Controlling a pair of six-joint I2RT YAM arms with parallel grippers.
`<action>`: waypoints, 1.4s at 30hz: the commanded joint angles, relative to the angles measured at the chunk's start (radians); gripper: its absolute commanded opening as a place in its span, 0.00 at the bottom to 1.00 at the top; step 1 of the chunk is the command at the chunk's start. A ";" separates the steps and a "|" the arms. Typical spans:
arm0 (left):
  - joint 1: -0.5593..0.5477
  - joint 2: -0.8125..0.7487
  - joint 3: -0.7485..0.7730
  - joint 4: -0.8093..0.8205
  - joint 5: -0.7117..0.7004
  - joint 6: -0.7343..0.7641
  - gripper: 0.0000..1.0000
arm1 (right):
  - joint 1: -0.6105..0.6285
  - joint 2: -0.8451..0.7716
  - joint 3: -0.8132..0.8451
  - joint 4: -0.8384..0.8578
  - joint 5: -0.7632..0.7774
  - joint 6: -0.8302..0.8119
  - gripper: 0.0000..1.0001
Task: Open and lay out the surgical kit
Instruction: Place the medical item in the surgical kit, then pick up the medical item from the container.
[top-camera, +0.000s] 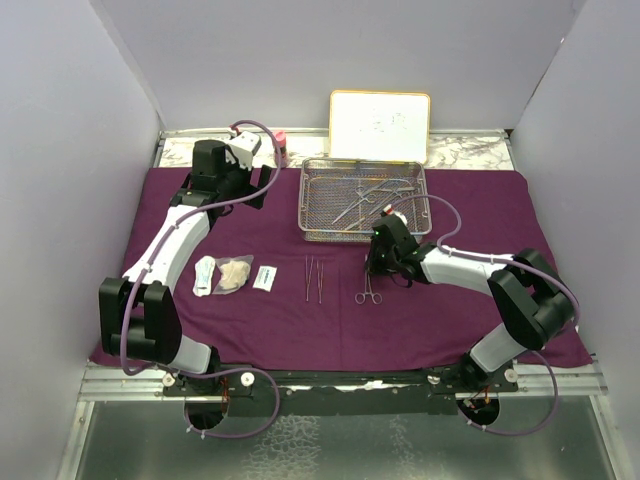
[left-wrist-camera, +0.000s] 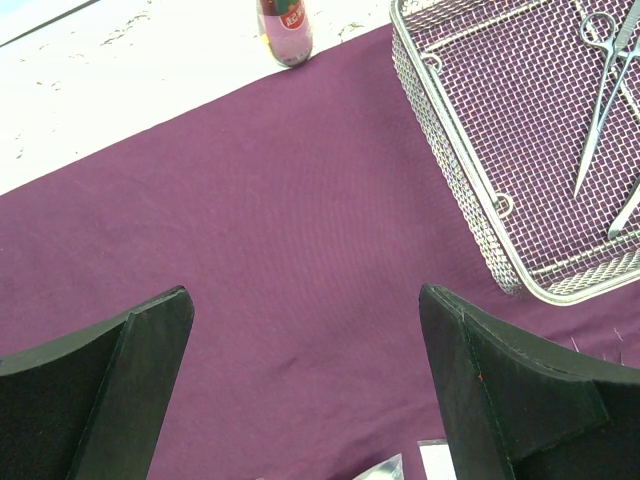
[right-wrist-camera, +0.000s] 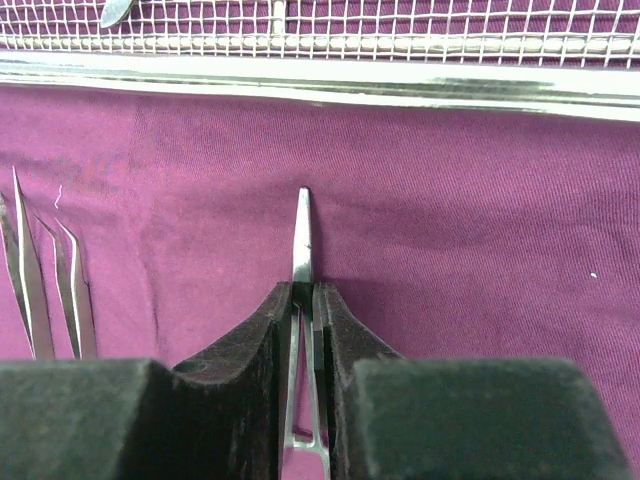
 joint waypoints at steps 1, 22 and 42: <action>0.003 -0.033 -0.012 0.029 0.027 -0.007 0.99 | 0.006 0.018 -0.015 0.018 0.030 -0.016 0.16; 0.002 -0.017 -0.008 0.032 0.022 -0.006 0.99 | 0.002 -0.117 0.047 0.087 -0.275 -0.331 0.34; 0.002 -0.018 -0.007 0.037 0.012 0.019 0.99 | -0.073 -0.225 0.265 -0.109 -0.307 -0.908 0.29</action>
